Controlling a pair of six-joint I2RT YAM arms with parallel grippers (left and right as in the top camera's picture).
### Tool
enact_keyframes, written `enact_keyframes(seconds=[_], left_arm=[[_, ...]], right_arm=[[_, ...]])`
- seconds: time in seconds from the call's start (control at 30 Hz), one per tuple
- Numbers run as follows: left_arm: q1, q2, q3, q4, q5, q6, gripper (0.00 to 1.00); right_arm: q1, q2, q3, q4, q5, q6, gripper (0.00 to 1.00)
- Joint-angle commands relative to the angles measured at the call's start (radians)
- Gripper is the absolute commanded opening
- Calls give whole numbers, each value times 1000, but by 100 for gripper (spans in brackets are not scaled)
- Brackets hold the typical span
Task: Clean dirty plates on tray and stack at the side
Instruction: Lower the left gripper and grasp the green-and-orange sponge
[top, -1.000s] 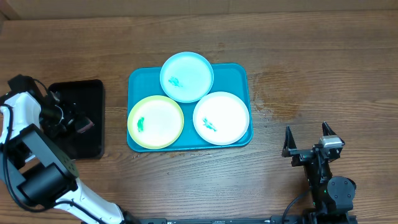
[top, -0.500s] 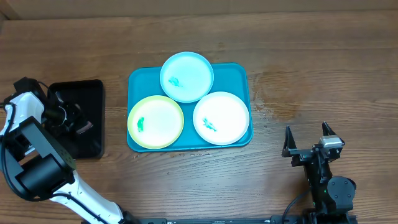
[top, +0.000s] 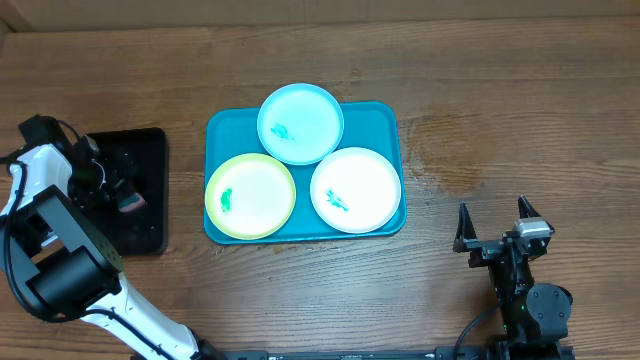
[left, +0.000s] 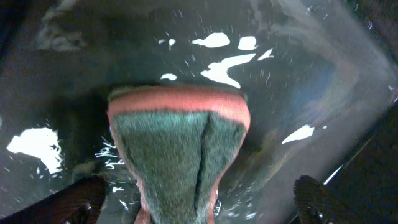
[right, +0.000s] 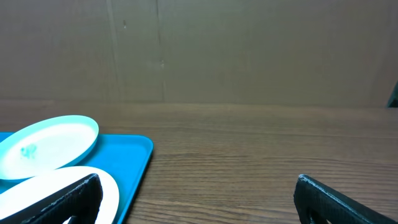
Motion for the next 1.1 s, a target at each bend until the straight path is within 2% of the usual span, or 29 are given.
enact_keyframes(seconds=[0.0, 0.2, 0.27, 0.3, 0.33, 0.37, 0.43, 0.53, 0.57, 0.63, 0.87, 1.0, 1.07], left_arm=[[4, 29, -14, 29, -22, 12, 100], [4, 29, -14, 90, -40, 12, 99], [4, 29, -14, 105, -41, 12, 85], [4, 29, -14, 108, -42, 12, 73], [3, 29, -14, 111, -48, 12, 57], [3, 29, -14, 110, -60, 12, 36], [3, 29, -14, 105, -87, 11, 5], [3, 29, -14, 89, -121, 12, 5], [3, 29, -14, 82, -134, 11, 22], [3, 29, -14, 62, -142, 12, 100], [2, 29, -14, -7, -142, 12, 100], [2, 29, -14, -39, -142, 12, 79], [2, 29, -14, -45, -143, 12, 58]], right_arm=[[6, -9, -10, 6, 3, 0, 100], [6, -9, -10, 6, 3, 0, 100], [6, -9, -10, 6, 3, 0, 100], [6, -9, -10, 6, 3, 0, 100], [6, -9, -11, 6, 2, -1, 100], [6, -9, -10, 6, 2, 0, 100], [6, -9, -11, 6, 3, -1, 100], [6, -9, -10, 6, 2, 0, 100], [6, -9, -11, 6, 3, 0, 100], [6, -9, -10, 6, 2, 0, 100], [6, -9, -10, 6, 2, 0, 100], [6, -9, -11, 6, 2, 0, 100], [6, -9, -11, 6, 3, -1, 100]])
